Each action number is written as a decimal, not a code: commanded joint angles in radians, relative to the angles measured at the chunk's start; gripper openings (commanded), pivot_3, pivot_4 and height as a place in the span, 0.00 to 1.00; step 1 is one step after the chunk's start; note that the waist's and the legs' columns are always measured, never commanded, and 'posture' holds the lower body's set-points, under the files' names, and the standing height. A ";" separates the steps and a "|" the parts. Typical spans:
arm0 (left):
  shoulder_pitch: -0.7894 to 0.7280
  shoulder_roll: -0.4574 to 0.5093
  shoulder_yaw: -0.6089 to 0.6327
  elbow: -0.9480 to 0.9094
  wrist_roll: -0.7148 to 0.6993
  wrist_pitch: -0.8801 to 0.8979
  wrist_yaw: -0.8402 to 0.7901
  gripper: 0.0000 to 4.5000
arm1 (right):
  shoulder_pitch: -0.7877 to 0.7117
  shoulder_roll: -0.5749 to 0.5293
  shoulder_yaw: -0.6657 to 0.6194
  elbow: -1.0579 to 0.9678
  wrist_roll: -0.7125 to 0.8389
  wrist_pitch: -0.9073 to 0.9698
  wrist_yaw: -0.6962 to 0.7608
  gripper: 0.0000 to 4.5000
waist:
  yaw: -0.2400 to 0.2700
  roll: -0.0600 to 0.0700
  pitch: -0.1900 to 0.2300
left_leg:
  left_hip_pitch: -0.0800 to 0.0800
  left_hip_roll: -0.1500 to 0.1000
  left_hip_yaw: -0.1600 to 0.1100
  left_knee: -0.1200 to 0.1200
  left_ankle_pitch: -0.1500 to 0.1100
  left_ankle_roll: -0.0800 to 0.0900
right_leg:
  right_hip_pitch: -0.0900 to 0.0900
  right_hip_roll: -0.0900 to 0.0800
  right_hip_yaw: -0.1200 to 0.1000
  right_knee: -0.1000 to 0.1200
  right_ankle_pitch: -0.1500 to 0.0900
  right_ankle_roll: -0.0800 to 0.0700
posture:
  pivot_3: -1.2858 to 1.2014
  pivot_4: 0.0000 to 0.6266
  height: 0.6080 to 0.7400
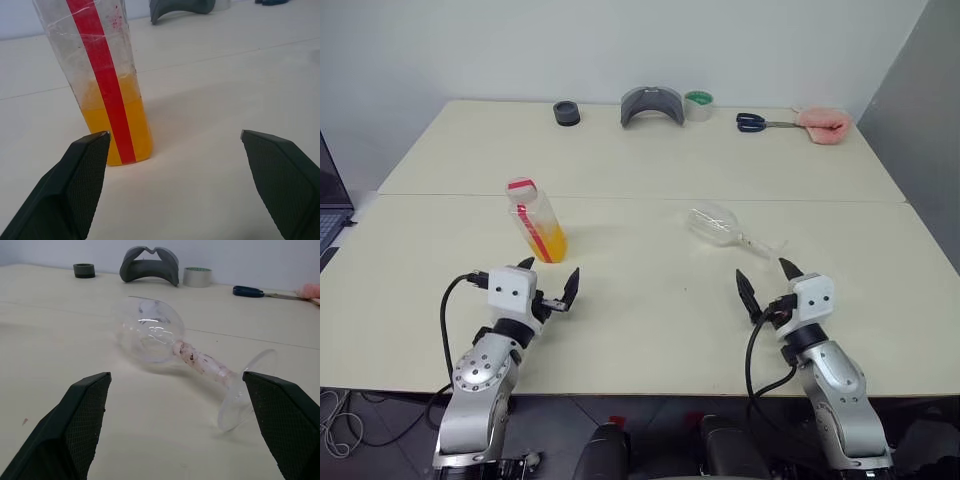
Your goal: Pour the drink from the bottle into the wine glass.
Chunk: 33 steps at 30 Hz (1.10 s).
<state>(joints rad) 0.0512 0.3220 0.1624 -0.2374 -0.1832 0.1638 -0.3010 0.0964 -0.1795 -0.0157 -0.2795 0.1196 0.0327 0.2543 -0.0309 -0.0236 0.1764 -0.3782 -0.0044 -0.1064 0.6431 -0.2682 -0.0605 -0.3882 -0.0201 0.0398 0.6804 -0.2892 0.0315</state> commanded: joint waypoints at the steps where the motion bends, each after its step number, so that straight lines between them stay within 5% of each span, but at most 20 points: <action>1: -0.014 -0.005 -0.002 -0.018 -0.021 -0.025 -0.023 1.00 | 0.001 -0.001 -0.022 -0.029 0.011 -0.018 -0.006 1.00 | 0.000 0.000 0.000 | 0.000 0.000 0.000 0.000 0.000 0.000 | 0.000 0.000 0.000 0.000 0.000 0.000 | 0.52 0.24 1.00; 19: -0.027 0.000 0.043 0.040 -0.045 -0.065 -0.048 1.00 | 0.026 -0.023 -0.023 -0.053 0.011 -0.018 0.005 1.00 | -0.001 0.000 0.000 | 0.000 0.000 0.000 0.000 0.000 0.000 | 0.000 0.000 0.000 0.000 0.000 0.000 | 0.52 0.24 1.00; 27: -0.025 -0.003 0.083 0.046 -0.066 -0.078 -0.030 1.00 | 0.006 -0.122 0.045 -0.124 0.094 0.035 0.191 1.00 | -0.001 0.000 0.000 | 0.000 0.000 0.000 0.000 0.000 0.000 | 0.000 0.000 0.000 0.000 0.000 0.000 | 0.52 0.24 1.00; 33: -0.081 0.019 0.114 0.056 -0.106 -0.025 -0.036 1.00 | -0.122 -0.242 0.066 -0.241 0.286 0.264 0.342 1.00 | 0.000 0.000 0.000 | 0.000 0.000 -0.001 0.001 0.000 0.000 | 0.001 0.000 -0.001 0.000 0.000 0.000 | 0.52 0.24 1.00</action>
<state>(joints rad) -0.0113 0.3239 0.2544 -0.1696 -0.2735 0.1335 -0.3371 -0.0028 -0.4012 0.0596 -0.4704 0.3423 0.2421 0.5559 -0.0312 -0.0238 0.1762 -0.3782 -0.0045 -0.1075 0.6443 -0.2682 -0.0604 -0.3874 -0.0198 0.0384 0.6808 -0.2891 0.0316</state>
